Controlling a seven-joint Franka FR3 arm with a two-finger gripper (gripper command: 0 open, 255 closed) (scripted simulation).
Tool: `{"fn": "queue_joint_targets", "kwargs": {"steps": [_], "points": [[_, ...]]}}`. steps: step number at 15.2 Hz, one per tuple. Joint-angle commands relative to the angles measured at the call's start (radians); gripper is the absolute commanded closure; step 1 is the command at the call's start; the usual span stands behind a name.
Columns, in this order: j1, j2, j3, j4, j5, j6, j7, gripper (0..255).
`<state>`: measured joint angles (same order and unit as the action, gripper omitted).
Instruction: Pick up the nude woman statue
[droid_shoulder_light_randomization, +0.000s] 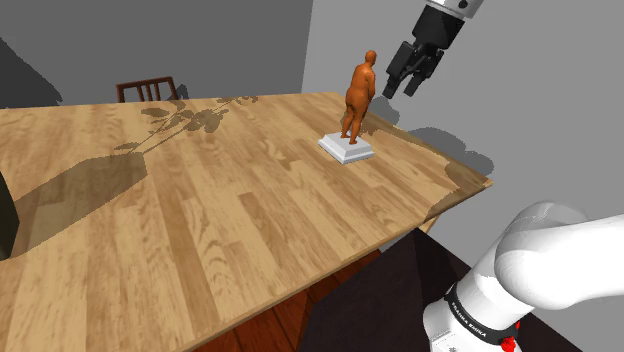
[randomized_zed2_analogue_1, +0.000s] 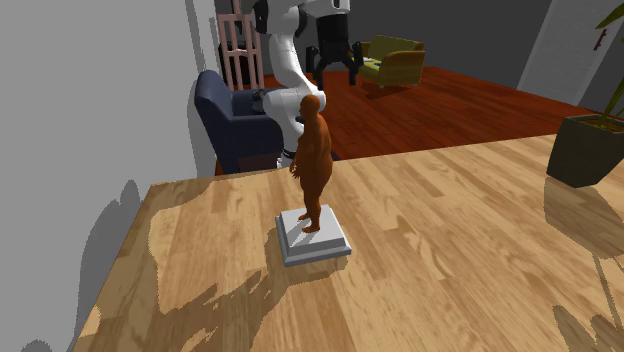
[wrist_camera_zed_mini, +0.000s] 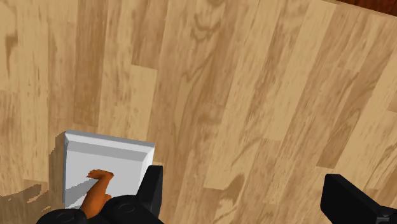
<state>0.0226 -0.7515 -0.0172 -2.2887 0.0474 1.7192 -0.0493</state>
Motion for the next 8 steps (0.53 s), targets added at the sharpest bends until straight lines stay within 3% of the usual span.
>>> {"fn": "queue_joint_targets", "kwargs": {"steps": [1,8], "points": [[0.0,0.0,0.0,0.0,0.0,0.0,0.0,0],[-0.001,0.126,-0.133,0.031,-0.031,0.195,-0.199,0]]}}
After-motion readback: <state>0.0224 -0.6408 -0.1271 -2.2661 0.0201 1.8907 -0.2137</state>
